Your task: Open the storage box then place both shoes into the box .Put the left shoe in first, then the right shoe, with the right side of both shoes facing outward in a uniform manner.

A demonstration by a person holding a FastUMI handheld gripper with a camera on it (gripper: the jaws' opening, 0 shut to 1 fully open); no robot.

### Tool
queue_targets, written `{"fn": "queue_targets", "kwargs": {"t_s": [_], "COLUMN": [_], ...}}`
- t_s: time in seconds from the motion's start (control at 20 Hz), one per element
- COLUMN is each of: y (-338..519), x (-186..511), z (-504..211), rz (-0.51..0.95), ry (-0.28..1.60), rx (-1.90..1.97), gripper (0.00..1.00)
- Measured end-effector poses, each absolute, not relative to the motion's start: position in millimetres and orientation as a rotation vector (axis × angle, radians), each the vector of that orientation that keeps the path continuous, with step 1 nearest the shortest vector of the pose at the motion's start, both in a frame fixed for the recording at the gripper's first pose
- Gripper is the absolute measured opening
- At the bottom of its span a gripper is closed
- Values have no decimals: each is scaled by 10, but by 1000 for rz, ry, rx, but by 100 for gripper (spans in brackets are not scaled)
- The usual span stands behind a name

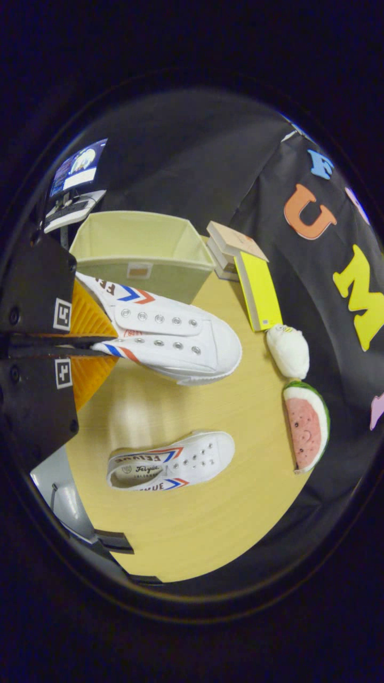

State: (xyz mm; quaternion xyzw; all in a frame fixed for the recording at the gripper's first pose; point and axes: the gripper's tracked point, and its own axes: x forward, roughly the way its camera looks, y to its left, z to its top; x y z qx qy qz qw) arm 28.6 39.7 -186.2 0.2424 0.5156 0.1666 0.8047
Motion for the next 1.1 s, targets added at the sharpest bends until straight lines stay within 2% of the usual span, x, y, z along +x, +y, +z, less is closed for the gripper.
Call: {"fn": "queue_targets", "kwargs": {"t_s": [0.25, 0.5, 0.75, 1.1], "y": [820, 1623, 2291, 2750], "x": [120, 108, 289, 483], "z": [-1200, -1036, -1223, -1910], "rz": [378, 437, 462, 426], "ry": [1032, 1052, 1109, 1263], "rx": [503, 488, 441, 362], "gripper": [5, 5, 5, 5]}}
